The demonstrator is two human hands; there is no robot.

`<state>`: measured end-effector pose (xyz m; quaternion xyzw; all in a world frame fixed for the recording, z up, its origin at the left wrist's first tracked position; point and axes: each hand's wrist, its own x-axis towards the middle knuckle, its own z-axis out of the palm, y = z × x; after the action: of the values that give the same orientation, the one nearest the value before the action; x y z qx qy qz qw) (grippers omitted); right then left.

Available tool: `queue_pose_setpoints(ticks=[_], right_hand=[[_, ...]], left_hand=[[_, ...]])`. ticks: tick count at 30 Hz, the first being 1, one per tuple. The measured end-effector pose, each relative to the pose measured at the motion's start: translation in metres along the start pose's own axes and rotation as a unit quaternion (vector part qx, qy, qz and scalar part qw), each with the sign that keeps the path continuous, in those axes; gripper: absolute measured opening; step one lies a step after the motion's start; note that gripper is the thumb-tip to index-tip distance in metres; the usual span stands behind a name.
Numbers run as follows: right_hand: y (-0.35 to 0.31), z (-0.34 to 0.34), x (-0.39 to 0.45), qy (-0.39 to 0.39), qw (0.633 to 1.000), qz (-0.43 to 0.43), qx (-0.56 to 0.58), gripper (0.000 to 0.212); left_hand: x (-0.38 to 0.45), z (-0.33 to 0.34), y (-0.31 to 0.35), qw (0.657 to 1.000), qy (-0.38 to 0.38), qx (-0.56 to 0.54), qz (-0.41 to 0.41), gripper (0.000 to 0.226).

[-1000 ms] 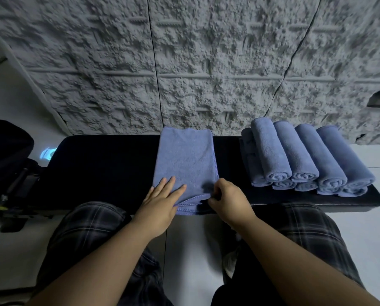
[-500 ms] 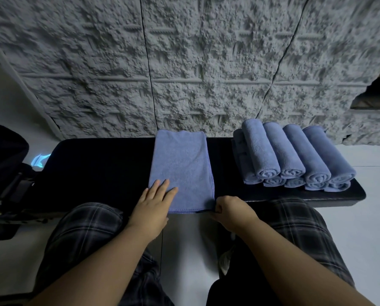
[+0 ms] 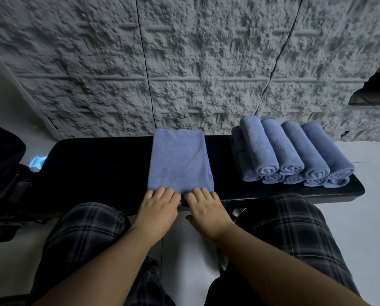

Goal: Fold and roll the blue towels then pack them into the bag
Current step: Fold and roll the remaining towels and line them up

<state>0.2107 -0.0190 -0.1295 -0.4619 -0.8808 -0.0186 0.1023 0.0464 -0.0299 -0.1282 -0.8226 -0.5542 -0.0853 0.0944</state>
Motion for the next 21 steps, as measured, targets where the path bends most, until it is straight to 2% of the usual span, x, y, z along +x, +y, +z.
queue_pose_setpoints(ticks=[2,4,8,11,13,16,21], right_hand=[[0.002,0.003,0.000,0.018,1.000,0.009,-0.005,0.040],[0.006,0.003,0.000,0.030,0.999,0.023,-0.015,0.021],[0.017,-0.003,0.002,-0.003,0.996,0.084,0.012,0.026],[0.026,-0.008,0.004,-0.071,0.989,0.095,0.087,0.028],[0.029,-0.011,0.007,-0.100,0.980,0.128,0.118,0.029],[0.028,-0.012,0.009,-0.087,0.965,0.183,0.167,0.025],[0.023,-0.008,0.006,-0.045,0.971,0.197,0.129,0.012]], left_hand=[[0.000,0.000,-0.001,1.000,-0.001,-0.016,-0.026,0.002],[0.002,-0.001,-0.003,0.998,-0.006,-0.036,-0.054,0.009],[0.001,0.000,-0.009,0.992,-0.011,-0.079,-0.101,0.005],[-0.001,0.001,-0.017,0.976,-0.031,-0.120,-0.181,0.003],[-0.001,0.002,-0.021,0.963,-0.048,-0.147,-0.221,0.015],[0.002,0.002,-0.022,0.959,-0.042,-0.161,-0.230,0.015],[0.004,0.001,-0.023,0.963,-0.009,-0.170,-0.209,0.009]])
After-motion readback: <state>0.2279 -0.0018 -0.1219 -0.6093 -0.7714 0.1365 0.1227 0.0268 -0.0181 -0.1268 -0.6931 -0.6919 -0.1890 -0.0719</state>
